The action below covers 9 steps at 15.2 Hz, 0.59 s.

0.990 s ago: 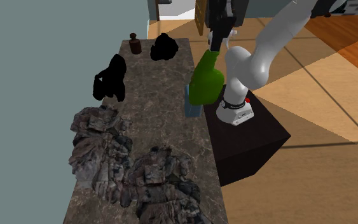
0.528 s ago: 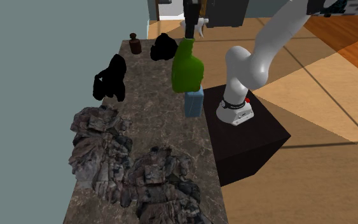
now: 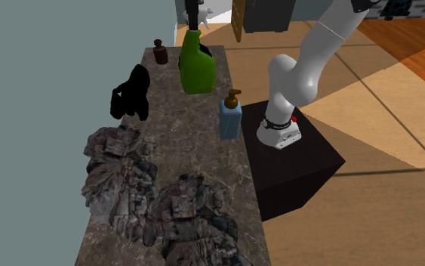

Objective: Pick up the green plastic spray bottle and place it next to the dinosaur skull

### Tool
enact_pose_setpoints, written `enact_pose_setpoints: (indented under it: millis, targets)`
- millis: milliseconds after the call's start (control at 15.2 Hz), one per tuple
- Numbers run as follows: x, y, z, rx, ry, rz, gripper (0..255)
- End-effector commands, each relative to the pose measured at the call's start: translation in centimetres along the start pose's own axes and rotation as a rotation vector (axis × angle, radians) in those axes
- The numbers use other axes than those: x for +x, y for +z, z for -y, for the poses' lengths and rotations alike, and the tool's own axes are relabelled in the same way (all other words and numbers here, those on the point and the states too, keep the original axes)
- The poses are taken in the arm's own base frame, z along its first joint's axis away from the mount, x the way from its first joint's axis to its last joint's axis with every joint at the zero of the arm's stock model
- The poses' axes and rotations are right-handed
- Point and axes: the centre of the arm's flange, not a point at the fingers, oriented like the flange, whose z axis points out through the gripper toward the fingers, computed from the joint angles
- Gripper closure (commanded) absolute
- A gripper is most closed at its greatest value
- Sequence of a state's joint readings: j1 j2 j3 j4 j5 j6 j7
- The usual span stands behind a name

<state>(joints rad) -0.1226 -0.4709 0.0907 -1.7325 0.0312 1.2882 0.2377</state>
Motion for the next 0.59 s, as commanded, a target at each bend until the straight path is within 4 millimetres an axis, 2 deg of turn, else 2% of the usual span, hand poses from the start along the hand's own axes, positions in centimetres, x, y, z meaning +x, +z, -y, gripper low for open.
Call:
enact_pose_setpoints:
  millis: [0, 528]
  targets:
    - [1.9, 0.3, -2.2, -0.001, -0.001, 0.000, 255]
    - [9.0, 0.5, -10.1, -0.001, -0.001, 0.000, 255]
